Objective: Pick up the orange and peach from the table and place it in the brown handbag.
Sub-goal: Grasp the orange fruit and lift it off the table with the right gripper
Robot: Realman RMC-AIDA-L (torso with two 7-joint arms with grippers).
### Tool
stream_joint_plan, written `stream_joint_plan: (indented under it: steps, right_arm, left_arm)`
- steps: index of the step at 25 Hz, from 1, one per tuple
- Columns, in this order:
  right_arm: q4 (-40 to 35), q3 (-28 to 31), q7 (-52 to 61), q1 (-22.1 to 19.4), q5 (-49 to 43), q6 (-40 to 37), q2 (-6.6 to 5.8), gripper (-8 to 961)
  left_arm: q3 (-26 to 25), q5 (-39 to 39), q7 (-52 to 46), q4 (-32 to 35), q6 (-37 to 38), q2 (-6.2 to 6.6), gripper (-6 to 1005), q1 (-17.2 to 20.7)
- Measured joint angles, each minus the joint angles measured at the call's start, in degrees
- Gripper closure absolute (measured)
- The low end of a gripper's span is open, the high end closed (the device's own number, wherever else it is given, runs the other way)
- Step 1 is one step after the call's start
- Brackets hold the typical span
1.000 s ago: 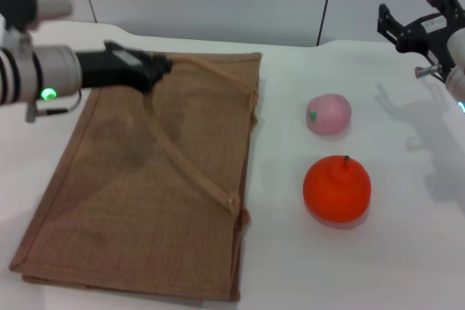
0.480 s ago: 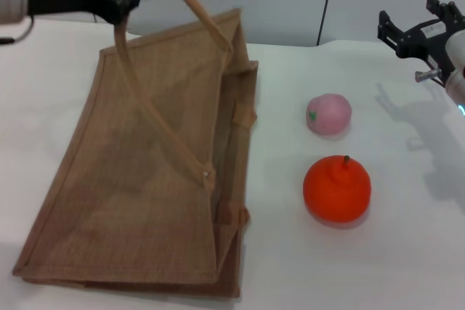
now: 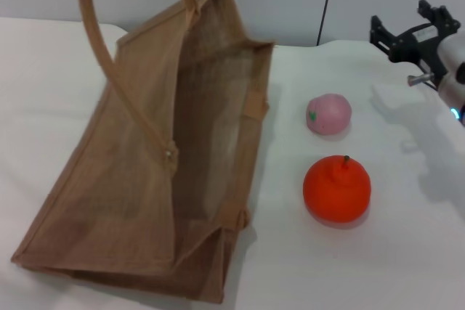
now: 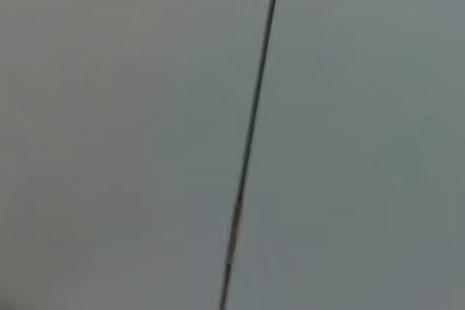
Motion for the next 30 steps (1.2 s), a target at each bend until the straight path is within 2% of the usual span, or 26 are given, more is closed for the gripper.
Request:
stream_joint_plan:
  steps: [3,5,8,11,13,15,19,23,30]
  right_arm:
    - [-4.4,0.0,-0.2,-1.1,-1.9,2.7,-0.24,72]
    - [-9.4,0.2,-0.3,-2.5,-4.3,6.3,-0.99,72]
    - [-18.5,0.6,-0.5,-5.3,-8.4,11.7,-2.83,72]
    - [-30.9,2.0,-0.8,-9.9,-14.3,20.0,-5.53,72]
    - [-38.8,4.6,-1.8,-12.9,-18.3,26.8,-6.28,72]
    - [-47.8,8.4,-3.9,-16.2,-22.8,36.6,-6.14,72]
    - [-62.2,12.0,-7.8,-19.8,-27.2,56.3,-5.16,72]
    - [-70.2,12.6,-8.1,-20.5,-26.8,70.8,-4.83,72]
    - [-81.1,12.4,-8.6,-21.7,-26.1,91.9,-3.73,72]
  left_arm:
    - [-1.4,0.9,-0.6,2.3,-2.0,0.05,904,-0.1]
    - [-2.4,1.4,-0.7,3.0,-3.1,0.07,904,-0.3]
    - [-3.9,1.8,-0.7,3.1,-4.4,0.14,904,-0.6]
    - [-4.5,2.6,-0.7,3.1,-4.8,0.1,904,-0.8]
    - [-4.5,2.8,-0.7,3.1,-4.8,0.09,904,-0.8]
    - [-4.5,2.8,-0.7,2.9,-4.8,0.08,904,-0.6]
    - [-4.6,2.9,-0.7,2.8,-4.8,0.08,904,-0.4]
    - [-5.2,2.9,-0.5,2.7,-4.9,0.02,904,-0.3]
    - [-5.3,4.7,-0.4,2.6,-4.9,-0.11,905,-0.2]
